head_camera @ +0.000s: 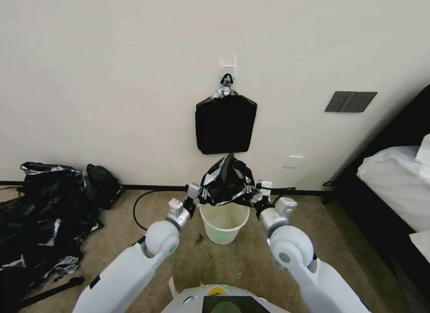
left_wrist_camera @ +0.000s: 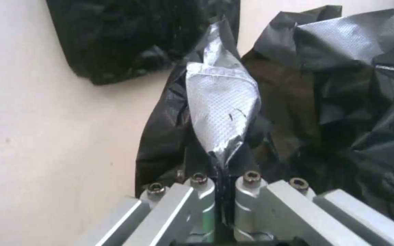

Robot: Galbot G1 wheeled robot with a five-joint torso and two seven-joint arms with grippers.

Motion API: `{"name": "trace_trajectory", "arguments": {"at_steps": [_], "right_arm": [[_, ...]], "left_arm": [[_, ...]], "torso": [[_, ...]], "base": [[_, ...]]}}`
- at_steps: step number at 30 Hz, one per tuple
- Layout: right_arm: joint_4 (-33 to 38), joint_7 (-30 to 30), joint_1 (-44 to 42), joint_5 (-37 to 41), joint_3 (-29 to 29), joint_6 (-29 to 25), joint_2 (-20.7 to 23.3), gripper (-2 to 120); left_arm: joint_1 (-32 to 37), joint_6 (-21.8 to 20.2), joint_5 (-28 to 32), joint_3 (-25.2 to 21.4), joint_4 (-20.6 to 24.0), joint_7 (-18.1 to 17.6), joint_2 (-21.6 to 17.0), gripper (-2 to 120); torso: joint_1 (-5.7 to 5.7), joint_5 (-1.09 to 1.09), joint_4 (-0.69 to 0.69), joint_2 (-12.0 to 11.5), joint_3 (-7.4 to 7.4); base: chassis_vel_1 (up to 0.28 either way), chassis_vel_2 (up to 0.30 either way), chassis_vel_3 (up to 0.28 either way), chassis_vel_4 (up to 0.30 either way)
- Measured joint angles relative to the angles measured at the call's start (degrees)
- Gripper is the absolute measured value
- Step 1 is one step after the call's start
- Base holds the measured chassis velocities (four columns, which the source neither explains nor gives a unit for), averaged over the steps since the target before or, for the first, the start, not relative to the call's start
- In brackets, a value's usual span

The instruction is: Place a trash bag onto the trash bin.

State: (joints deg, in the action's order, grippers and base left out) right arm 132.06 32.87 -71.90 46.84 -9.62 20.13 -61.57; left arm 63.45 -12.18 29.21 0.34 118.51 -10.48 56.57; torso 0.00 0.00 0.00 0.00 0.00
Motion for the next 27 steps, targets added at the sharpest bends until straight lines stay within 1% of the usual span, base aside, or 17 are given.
{"name": "trace_trajectory", "arguments": {"at_steps": [3, 4, 5, 6, 9, 11, 13, 16, 18, 20, 22, 25, 27], "right_arm": [[-0.15, 0.00, -0.55, -0.08, 0.50, -0.33, -0.28, 0], [-0.16, 0.30, -1.27, -0.20, 1.73, -0.95, -1.01, 0], [0.80, 0.97, -1.38, 0.21, 2.52, -1.07, -1.40, 0], [0.80, 0.97, -1.38, 0.21, 2.52, -1.07, -1.40, 0], [3.54, 3.13, -0.62, 3.35, 2.86, -0.83, -1.15, 0], [4.17, 3.82, -0.45, 4.35, 2.80, -0.69, -1.01, 0], [6.18, 6.03, -0.11, 8.19, 2.31, -0.18, -0.75, 0], [6.51, 7.10, -0.17, 10.26, 2.23, 0.00, -0.97, 0], [5.97, 7.19, -0.25, 10.47, 2.43, -0.01, -1.30, 0], [3.57, 7.20, -0.21, 10.61, 3.12, -0.12, -2.74, 0], [2.80, 7.16, -0.03, 10.63, 3.32, -0.20, -3.22, 0], [-1.01, 6.66, 1.44, 11.22, 4.19, -1.17, -5.60, 0], [-1.95, 6.49, 1.71, 11.50, 4.29, -1.41, -6.15, 0]], "left_arm": [[0.78, 0.30, -0.27, -0.19, -0.20, -0.02, 0.14, 0], [1.57, 0.33, -0.33, -0.30, 0.04, -0.12, 0.12, 0], [2.00, -0.02, -0.29, -0.50, 1.33, -0.39, -0.01, 0], [2.00, -0.02, -0.29, -0.50, 1.33, -0.39, -0.01, 0], [2.24, -1.16, -0.14, -1.17, 4.34, -1.40, -0.74, 0], [2.31, -1.60, 0.06, -1.34, 5.09, -1.72, -0.96, 0], [2.96, -2.72, 1.36, -1.67, 7.32, -2.75, -1.40, 0], [4.06, -3.53, 2.30, -1.98, 8.11, -3.30, -1.20, 0], [4.59, -3.68, 2.48, -2.11, 8.09, -3.51, -0.80, 0], [5.77, -3.66, 2.58, -2.44, 6.58, -3.84, 0.53, 0], [5.97, -3.52, 2.54, -2.51, 5.90, -3.86, 0.84, 0], [6.15, -2.11, 1.47, -2.58, 1.78, -3.89, 1.67, 0], [6.09, -1.89, 1.27, -2.58, 0.91, -3.89, 1.89, 0]], "torso": [[0.00, 0.00, 0.00, 0.00, 0.00], [0.00, 0.00, 0.00, 0.00, 0.00], [0.00, 0.01, 0.00, 0.00, 0.00], [0.00, 0.01, 0.00, 0.00, 0.00], [0.00, 0.00, 0.00, 0.00, 0.00], [0.00, 0.00, 0.00, 0.00, 0.00], [0.00, 0.00, -0.01, 0.00, 0.00], [0.00, 0.00, 0.00, 0.00, 0.00], [0.00, 0.00, 0.00, 0.00, 0.00], [0.00, 0.01, -0.01, 0.00, 0.00], [0.00, 0.00, 0.00, 0.00, 0.00], [0.00, -0.01, 0.00, 0.00, 0.00], [0.00, 0.00, 0.00, -0.01, 0.00]], "base": [[0.000, 0.000, 0.000, 0.000], [0.000, 0.000, 0.000, 0.000], [0.000, 0.000, 0.000, 0.000], [0.000, 0.000, 0.000, 0.000], [0.000, 0.000, 0.000, 0.000], [0.000, 0.000, 0.000, 0.000], [0.000, 0.000, 0.000, 0.000], [0.000, 0.000, 0.000, 0.000], [0.000, 0.000, 0.000, 0.000], [0.000, 0.000, 0.000, 0.000], [0.000, 0.000, 0.000, 0.000], [0.000, 0.000, 0.000, 0.000], [0.000, 0.000, 0.000, 0.000]]}}
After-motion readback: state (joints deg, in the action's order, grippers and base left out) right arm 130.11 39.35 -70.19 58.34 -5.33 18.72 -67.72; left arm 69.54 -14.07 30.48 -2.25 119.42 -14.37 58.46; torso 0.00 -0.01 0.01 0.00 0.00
